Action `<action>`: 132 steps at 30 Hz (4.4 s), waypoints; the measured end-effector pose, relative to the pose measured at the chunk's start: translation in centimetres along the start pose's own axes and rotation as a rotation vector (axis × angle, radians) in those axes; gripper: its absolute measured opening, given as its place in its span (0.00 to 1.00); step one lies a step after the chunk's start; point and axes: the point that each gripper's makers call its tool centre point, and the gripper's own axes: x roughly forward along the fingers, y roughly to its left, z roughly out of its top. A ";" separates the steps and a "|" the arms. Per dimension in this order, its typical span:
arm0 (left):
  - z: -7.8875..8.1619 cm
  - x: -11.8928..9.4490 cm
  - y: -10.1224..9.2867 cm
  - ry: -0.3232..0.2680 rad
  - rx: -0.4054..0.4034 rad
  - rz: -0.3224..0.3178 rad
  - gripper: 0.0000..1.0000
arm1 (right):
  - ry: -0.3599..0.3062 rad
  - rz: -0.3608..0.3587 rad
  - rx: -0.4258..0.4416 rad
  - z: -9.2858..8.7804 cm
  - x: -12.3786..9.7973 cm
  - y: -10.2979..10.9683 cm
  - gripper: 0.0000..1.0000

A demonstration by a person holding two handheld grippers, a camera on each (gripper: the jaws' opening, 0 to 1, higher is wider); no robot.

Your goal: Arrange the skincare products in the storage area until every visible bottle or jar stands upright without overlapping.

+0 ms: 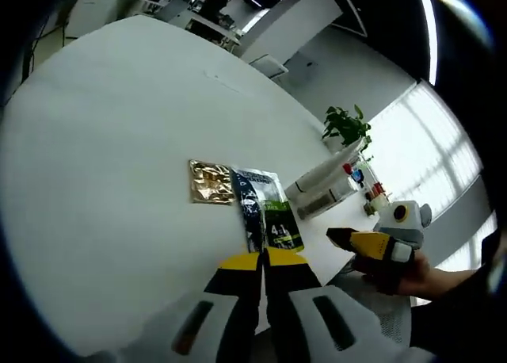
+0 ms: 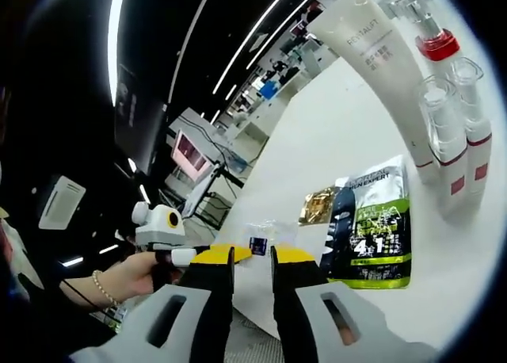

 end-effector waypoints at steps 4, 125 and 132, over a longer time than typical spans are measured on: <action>-0.3 0.6 0.6 0.023 0.003 0.016 0.00 | 0.004 -0.010 0.008 -0.2 -0.3 -0.4 0.19; 2.9 -6.8 -1.7 -0.185 0.433 0.167 0.85 | -0.109 -0.323 -0.172 4.3 -10.3 -4.1 1.00; 3.3 -7.4 -3.4 -0.250 0.483 0.140 0.94 | -0.169 -0.356 -0.213 5.4 -11.7 -4.1 1.00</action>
